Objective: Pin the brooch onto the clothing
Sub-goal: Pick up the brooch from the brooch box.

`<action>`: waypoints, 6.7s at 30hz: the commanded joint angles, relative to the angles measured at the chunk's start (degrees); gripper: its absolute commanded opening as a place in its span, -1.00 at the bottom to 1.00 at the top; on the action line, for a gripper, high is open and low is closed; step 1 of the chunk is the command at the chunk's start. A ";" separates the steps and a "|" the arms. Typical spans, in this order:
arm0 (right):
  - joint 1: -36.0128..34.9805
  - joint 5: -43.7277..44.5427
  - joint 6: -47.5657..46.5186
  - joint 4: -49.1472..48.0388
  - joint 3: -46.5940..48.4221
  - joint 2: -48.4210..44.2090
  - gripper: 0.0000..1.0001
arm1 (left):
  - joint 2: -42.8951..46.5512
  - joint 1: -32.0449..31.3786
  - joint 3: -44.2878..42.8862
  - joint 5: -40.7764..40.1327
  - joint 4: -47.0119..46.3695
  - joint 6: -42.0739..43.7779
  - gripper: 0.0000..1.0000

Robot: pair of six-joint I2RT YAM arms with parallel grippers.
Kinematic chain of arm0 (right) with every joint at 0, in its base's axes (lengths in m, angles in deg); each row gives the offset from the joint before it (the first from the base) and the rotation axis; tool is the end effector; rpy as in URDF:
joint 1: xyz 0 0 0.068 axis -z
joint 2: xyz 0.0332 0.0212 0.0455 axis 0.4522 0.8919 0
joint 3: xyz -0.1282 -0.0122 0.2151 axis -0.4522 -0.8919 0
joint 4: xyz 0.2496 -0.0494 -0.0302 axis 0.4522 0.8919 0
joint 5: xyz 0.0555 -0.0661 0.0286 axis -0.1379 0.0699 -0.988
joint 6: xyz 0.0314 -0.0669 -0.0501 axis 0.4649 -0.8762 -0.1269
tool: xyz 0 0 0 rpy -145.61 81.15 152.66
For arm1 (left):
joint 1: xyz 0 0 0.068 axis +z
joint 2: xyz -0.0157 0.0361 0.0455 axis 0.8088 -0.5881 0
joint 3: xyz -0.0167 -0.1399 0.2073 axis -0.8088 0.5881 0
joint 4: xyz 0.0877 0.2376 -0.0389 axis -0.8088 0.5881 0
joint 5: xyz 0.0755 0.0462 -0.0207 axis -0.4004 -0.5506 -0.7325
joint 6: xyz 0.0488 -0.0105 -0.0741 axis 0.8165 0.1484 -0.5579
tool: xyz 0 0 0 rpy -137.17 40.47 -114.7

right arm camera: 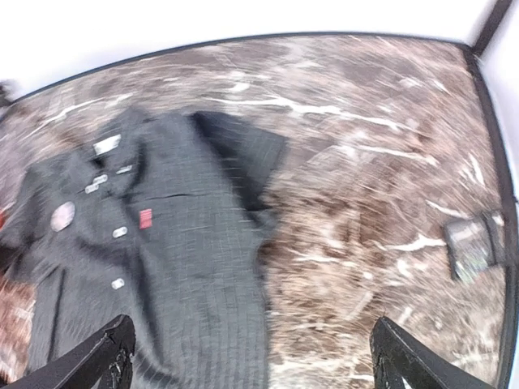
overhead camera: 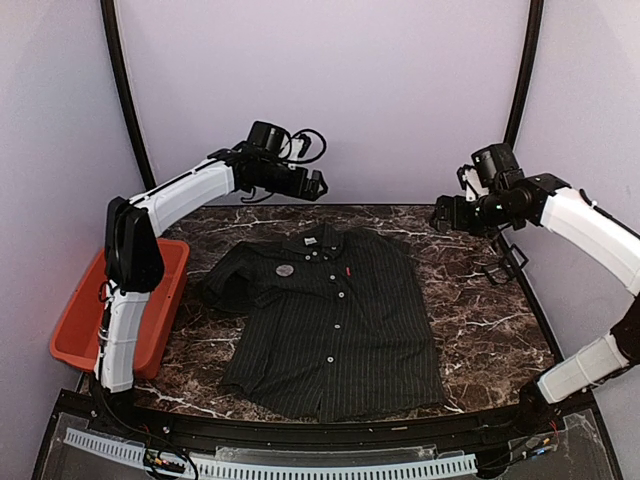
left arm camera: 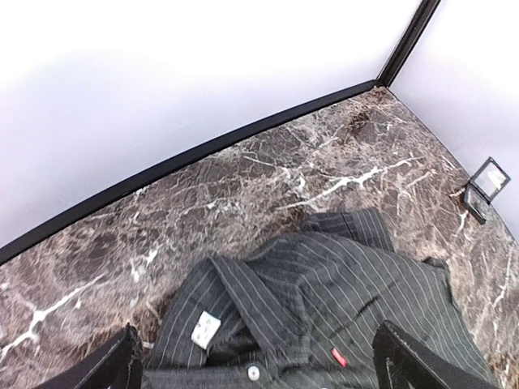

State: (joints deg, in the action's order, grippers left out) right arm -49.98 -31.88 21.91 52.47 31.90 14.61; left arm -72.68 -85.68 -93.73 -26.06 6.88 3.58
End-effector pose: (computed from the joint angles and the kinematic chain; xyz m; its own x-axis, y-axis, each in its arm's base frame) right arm 0.2979 0.1226 0.2863 -0.7272 0.0965 -0.6796 -0.0920 0.9675 0.2357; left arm 0.4671 -0.3029 0.2705 -0.4826 0.1581 -0.8615 0.5808 0.7940 -0.1796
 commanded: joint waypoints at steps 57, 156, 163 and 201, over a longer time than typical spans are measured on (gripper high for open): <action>29.12 10.03 29.33 -10.89 -5.94 29.20 0.86 | 26.49 -13.87 50.21 8.25 -14.00 -1.85 0.98; 27.14 0.84 23.79 -10.12 -8.19 32.55 0.03 | 24.34 -14.70 49.16 6.96 -12.05 -1.47 0.98; 26.28 1.16 23.15 -8.84 -7.65 32.03 0.09 | 24.51 -14.70 49.07 6.99 -11.98 -1.45 0.98; 25.12 1.07 23.84 -7.93 -8.20 30.01 -0.24 | 24.78 -14.68 48.98 6.42 -11.76 -1.48 0.98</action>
State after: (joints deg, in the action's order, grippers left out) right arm -23.59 -26.72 44.62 39.33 26.13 45.17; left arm -48.66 -99.93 -44.23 -19.22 -6.34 2.27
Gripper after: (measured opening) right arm 0.424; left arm 0.989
